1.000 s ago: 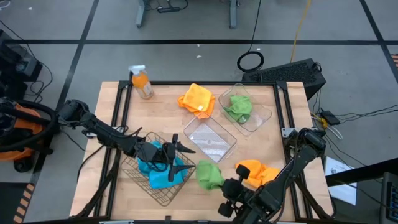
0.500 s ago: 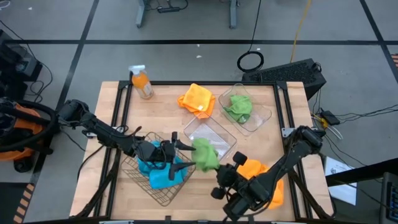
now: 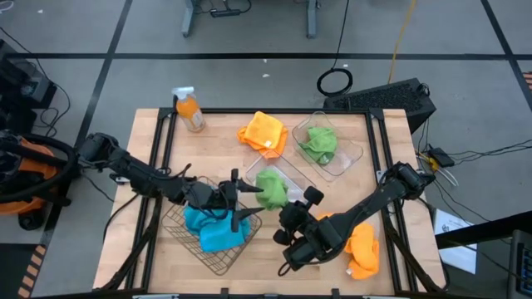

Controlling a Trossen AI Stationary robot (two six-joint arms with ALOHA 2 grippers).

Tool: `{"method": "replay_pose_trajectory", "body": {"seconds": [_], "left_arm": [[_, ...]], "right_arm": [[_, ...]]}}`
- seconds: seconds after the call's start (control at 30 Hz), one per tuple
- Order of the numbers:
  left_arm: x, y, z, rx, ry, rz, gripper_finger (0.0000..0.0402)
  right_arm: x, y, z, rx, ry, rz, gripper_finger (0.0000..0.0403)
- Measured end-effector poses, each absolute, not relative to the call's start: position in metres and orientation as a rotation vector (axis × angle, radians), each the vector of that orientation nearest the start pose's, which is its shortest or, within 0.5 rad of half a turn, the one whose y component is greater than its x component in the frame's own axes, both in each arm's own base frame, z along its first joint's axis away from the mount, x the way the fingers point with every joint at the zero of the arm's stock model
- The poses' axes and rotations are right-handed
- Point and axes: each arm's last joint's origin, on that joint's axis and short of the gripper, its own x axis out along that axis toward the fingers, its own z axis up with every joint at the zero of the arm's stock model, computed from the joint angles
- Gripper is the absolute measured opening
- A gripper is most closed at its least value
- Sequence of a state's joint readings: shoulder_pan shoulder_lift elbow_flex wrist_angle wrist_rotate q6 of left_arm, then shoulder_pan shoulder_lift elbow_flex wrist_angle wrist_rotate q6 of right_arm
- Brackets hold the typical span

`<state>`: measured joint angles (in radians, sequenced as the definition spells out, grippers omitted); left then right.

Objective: Sort microfiber towel by color & place in baskets
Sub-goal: Put the green microfiber towel into the top transparent bin

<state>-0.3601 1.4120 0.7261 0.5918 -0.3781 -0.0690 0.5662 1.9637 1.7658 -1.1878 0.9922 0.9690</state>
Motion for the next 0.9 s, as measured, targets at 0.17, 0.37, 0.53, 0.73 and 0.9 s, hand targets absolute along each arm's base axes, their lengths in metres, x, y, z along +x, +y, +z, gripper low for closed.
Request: {"method": "replay_pose_trajectory", "body": {"seconds": [0.17,0.37,0.53,0.73,0.9], "left_arm": [[0.288,-0.084,0.246,-0.026,0.091,0.054,0.027],[0.292,-0.073,0.243,-0.023,0.131,0.004,0.027],[0.294,-0.065,0.242,-0.045,0.138,-0.07,0.027],[0.295,-0.061,0.242,-0.048,0.14,-0.082,0.027],[0.295,-0.062,0.242,-0.052,0.145,-0.153,0.027]], "right_arm": [[0.339,0.18,0.26,-0.117,0.717,-0.78,0.0013],[0.34,0.17,0.25,-0.14,0.745,-0.813,0.0013],[0.34,0.169,0.25,-0.146,0.748,-0.815,0.0013],[0.34,0.168,0.25,-0.153,0.752,-0.816,0.0013],[0.339,0.169,0.25,-0.118,0.738,-0.833,0.0013]]}}
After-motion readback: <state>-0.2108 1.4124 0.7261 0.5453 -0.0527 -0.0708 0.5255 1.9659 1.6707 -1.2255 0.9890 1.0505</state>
